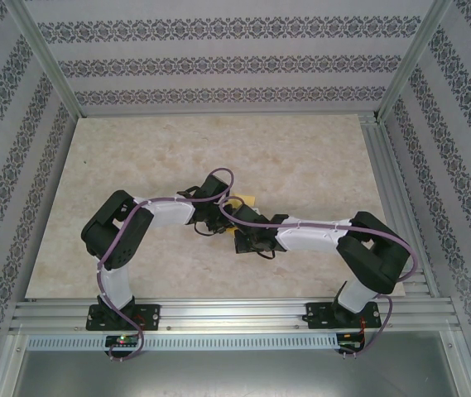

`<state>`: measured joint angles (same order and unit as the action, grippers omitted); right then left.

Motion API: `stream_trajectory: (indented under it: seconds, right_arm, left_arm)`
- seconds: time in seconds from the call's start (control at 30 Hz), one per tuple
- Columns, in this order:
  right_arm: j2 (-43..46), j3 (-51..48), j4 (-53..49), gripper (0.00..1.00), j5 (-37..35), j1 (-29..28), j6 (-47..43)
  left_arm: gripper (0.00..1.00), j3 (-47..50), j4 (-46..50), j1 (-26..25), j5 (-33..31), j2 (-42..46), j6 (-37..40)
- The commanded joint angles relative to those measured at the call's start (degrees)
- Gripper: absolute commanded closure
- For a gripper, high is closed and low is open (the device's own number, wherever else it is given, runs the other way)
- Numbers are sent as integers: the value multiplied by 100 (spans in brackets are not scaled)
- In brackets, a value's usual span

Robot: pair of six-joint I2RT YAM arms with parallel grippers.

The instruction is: Fold a paper plane with a square sheet of paper (fold left side to right side)

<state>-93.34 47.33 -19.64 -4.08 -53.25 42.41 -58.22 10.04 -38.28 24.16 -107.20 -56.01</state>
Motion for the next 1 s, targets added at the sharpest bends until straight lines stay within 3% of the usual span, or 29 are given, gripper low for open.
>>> stream_trajectory:
  seconds: [0.0, 0.17, 0.63, 0.83, 0.97]
  right_arm:
    - [209, -155, 257, 100, 128, 10, 104]
    - [280, -241, 318, 85, 242, 46, 112]
    - [338, 34, -270, 80, -210, -185, 1]
    - [1362, -615, 682, 74, 544, 364, -53]
    - [1893, -1226, 1721, 74, 1732, 1330, 17]
  left_arm:
    - [72, 16, 246, -21, -184, -207, 25]
    - [72, 37, 239, -22, -184, -222, 12]
    - [72, 55, 207, -22, -176, -226, 18]
    - [72, 47, 201, -21, -171, -235, 4]
    - [72, 38, 203, -21, -170, -232, 7]
